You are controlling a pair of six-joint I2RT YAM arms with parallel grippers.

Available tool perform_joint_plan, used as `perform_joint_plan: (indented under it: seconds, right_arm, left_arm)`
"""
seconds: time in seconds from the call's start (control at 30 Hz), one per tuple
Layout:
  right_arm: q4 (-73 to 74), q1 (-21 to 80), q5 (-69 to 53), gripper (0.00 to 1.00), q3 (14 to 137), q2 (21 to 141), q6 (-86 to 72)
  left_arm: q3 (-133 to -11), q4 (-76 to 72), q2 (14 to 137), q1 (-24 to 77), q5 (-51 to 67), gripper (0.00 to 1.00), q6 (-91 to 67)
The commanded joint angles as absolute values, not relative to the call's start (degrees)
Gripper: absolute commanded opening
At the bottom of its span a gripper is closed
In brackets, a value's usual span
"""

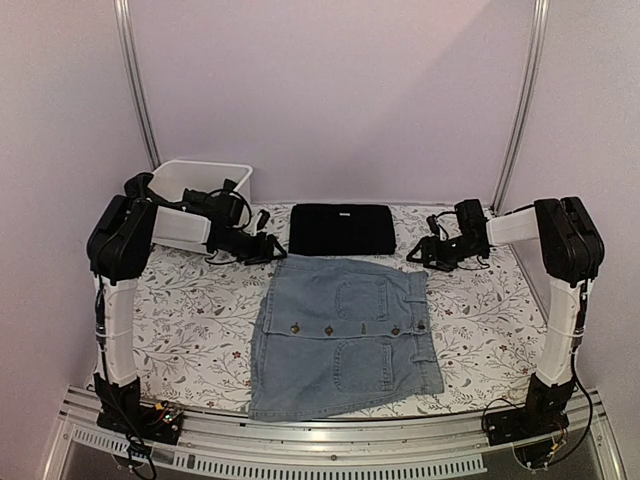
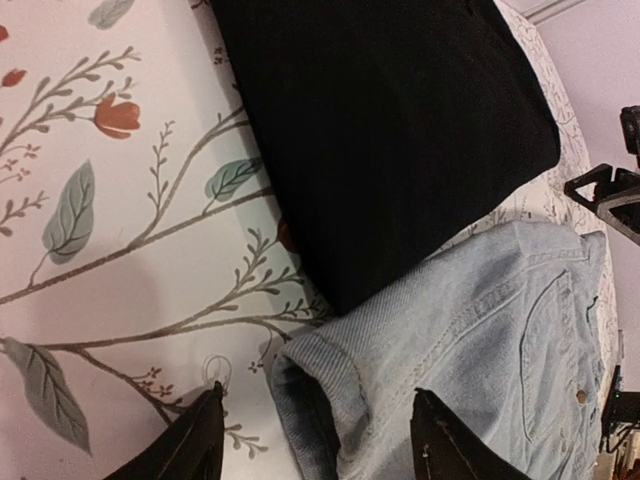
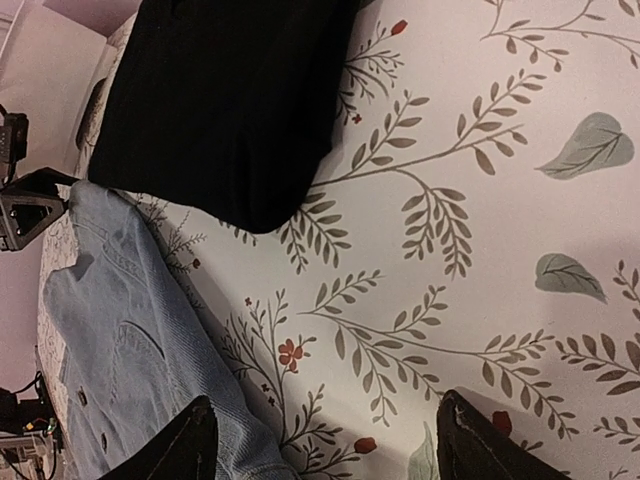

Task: Fold and stack the mixed laundry pile
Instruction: Pick up the flattened skirt from the center of the board.

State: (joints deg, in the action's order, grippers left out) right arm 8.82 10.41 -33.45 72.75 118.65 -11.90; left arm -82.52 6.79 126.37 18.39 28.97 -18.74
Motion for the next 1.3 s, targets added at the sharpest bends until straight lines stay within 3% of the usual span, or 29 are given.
perform_joint_plan:
  seconds: [0.0, 0.1, 0.23, 0.47, 0.53, 0.6, 0.67, 0.83, 0.93, 1.0, 1.1, 1.27]
  right_arm:
    - [9.15, 10.34, -37.88, 0.75, 70.39, 119.29, -8.68]
    - [8.99, 10.35, -38.74, 0.75, 69.35, 118.21, -8.15]
    - [9.17, 10.09, -37.12, 0.71, 68.78, 118.68, -7.19]
    - [9.47, 8.81, -37.67, 0.40, 68.93, 119.50, -6.83]
    - [9.68, 8.72, -38.93, 0.37, 69.16, 119.23, -6.62]
    - [10.84, 8.62, -40.42, 0.47, 69.58, 118.89, -6.02]
    - [11.46, 8.68, -40.97, 0.66, 69.15, 118.04, -5.60]
    - [12.53, 8.61, -39.75, 0.67, 67.76, 117.33, -4.46]
    - [11.94, 8.65, -40.47, 0.50, 67.03, 118.34, -3.93]
    - [11.62, 8.63, -40.75, 0.26, 66.67, 118.72, -3.82]
    - [11.35, 8.66, -40.98, 0.02, 66.67, 118.31, -3.61]
    - [11.11, 8.66, -39.19, 0.00, 67.71, 115.60, -4.80]
  left_arm:
    - [-83.00, 7.12, 127.37, 18.09, 32.38, 0.62, -17.32]
    - [-82.94, 5.91, 127.89, 18.10, 32.86, 0.55, -17.33]
    - [-85.23, 6.09, 129.87, 18.12, 33.09, 0.36, -17.37]
    - [-87.00, 5.47, 130.52, 17.81, 31.22, 0.06, -17.31]
    - [-87.60, 5.57, 130.52, 17.55, 31.27, 0.01, -17.37]
    - [-88.31, 6.00, 130.60, 17.33, 31.13, 0.00, -17.41]
    - [-88.82, 6.54, 130.56, 17.23, 31.01, 0.00, -17.08]
    - [-89.12, 6.79, 130.31, 16.46, 30.82, 0.00, -17.11]
    - [-88.84, 6.63, 130.16, 16.43, 31.33, 0.00, -17.12]
    - [-87.85, 6.16, 129.36, 16.43, 31.46, 0.00, -17.05]
    - [-85.12, 3.86, 127.24, 16.41, 32.14, 0.00, -17.57]
    - [-80.87, 0.99, 124.41, 16.31, 32.41, 0.00, -18.58]
